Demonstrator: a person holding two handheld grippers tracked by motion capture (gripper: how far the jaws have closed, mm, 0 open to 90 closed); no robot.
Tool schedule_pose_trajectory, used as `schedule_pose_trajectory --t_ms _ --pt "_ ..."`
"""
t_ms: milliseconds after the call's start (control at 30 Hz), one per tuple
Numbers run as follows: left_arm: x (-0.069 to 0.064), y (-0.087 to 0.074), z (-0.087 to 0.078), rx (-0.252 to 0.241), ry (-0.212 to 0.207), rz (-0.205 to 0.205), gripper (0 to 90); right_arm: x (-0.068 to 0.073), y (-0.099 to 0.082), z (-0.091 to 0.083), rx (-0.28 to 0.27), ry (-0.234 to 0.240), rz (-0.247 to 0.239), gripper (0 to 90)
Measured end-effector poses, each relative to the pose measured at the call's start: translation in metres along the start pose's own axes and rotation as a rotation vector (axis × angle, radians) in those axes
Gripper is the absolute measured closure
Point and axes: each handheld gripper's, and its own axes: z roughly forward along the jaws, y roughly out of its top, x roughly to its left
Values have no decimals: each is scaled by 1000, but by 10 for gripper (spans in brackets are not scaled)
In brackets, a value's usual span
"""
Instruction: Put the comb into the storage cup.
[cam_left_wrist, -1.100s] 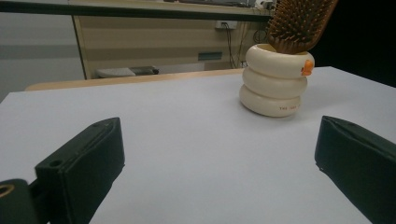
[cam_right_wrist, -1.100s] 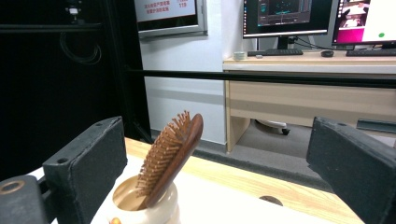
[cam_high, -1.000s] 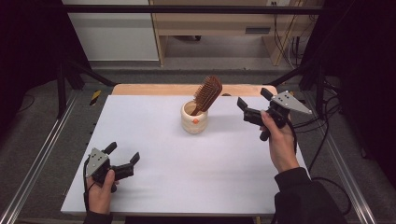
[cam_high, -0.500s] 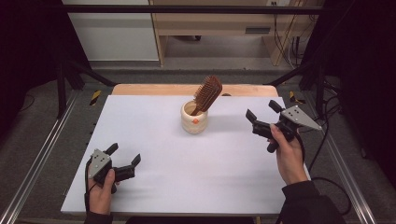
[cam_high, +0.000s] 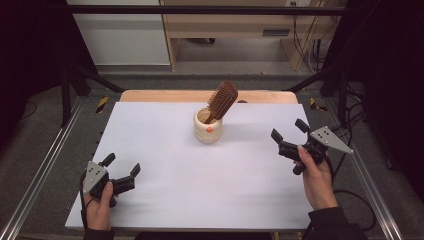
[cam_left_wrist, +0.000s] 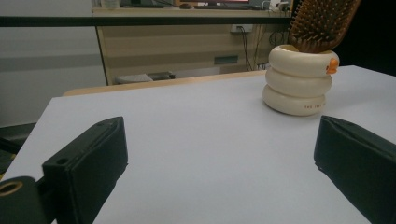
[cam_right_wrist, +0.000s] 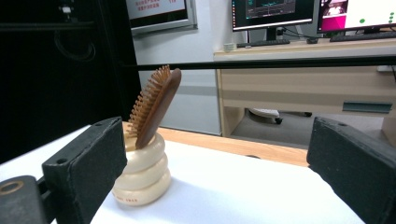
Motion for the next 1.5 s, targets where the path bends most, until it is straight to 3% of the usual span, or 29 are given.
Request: schedule_pose_trajectory --t_ms 367,833,1067,1300,1500 --pt "4 0 -6 -9 -19 7 26 -8 -20 -18 24 -22 -6 49" --pt "9 1 -13 -30 -22 -22 28 -14 -41 -45 -2 -61 -30 48" --pt "7 3 -15 -62 -63 -34 24 -14 -58 -56 36 -63 -47 46" --pt "4 4 -15 -63 -86 -27 23 -8 -77 -59 63 -14 -32 49" --pt "1 5 -16 -63 -100 -30 21 2 -90 -55 106 41 -62 49"
